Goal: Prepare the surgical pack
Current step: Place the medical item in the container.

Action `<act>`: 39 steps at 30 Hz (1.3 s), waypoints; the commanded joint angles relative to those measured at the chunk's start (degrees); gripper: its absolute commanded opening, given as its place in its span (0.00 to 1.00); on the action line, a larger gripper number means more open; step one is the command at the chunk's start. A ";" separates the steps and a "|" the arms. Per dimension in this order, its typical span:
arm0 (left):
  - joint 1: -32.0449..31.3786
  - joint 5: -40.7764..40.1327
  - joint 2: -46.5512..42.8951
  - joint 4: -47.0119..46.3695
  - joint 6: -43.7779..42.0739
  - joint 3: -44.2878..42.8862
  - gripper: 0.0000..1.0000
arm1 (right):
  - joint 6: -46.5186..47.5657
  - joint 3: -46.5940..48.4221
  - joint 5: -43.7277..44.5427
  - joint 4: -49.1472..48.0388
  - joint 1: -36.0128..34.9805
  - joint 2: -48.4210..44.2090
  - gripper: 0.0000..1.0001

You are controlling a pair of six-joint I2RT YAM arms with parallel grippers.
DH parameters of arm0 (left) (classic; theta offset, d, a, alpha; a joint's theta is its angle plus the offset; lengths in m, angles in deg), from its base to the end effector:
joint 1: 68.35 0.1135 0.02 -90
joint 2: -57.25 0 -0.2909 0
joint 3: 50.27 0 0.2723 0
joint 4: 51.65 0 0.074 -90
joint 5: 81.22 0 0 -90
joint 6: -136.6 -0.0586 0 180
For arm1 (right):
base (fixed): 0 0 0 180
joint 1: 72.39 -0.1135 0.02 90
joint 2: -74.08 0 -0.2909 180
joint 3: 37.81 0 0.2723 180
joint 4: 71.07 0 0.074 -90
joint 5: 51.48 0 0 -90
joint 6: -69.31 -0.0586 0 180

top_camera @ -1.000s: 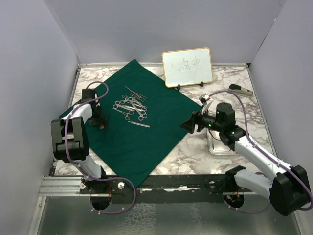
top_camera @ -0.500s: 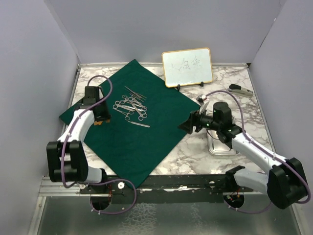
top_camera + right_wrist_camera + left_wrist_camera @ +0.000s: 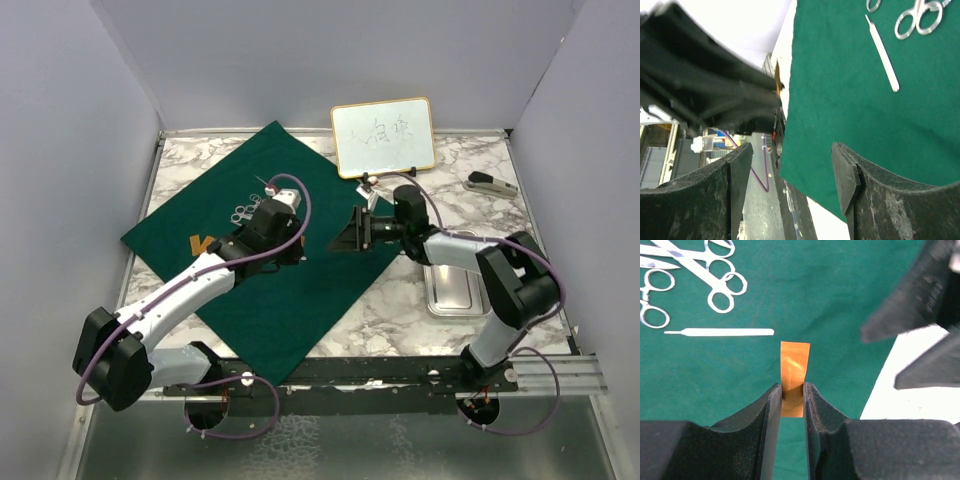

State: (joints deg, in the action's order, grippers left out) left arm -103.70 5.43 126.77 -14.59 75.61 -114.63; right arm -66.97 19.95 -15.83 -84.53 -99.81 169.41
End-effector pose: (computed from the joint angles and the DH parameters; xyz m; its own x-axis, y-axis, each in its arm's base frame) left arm 0.2365 -0.1636 0.2725 -0.7423 -0.0670 -0.6667 0.2084 0.9225 -0.3248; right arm 0.2990 0.2088 0.1929 -0.9204 -0.0030 -0.3909 -0.3785 0.2575 0.8891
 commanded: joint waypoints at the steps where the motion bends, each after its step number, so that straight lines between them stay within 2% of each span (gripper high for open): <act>1: -5.42 -7.64 1.22 -1.73 1.43 -0.63 0.26 | -4.02 7.59 -3.14 -4.18 -1.89 5.39 0.65; 4: -8.40 -10.08 2.35 -1.49 1.31 -0.92 0.26 | -3.49 9.95 -2.16 -2.74 -2.06 7.34 0.64; 9: -10.74 -11.31 4.04 -1.46 1.42 -1.49 0.26 | -1.49 12.36 -1.87 -0.38 -3.50 8.97 0.54; 21: -11.23 -11.63 4.12 -1.48 0.83 -1.90 0.25 | 2.79 13.06 0.47 4.27 -5.33 11.13 0.41; 33: -11.44 -11.26 3.60 -1.30 -0.01 -1.46 0.25 | -0.28 13.55 -0.28 -0.58 -7.61 12.86 0.28; 36: -11.46 -11.32 3.28 -1.26 0.00 -1.20 0.25 | -1.64 13.18 0.05 -2.32 -7.69 13.06 0.19; 39: -11.46 -11.47 2.89 -1.20 -0.01 -1.17 0.27 | -1.71 12.47 1.19 -3.00 -7.74 12.45 0.06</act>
State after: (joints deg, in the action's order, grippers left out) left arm -114.78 -4.76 131.05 -14.83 76.07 -114.74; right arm -67.56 32.08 -16.15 -84.03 -106.87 181.45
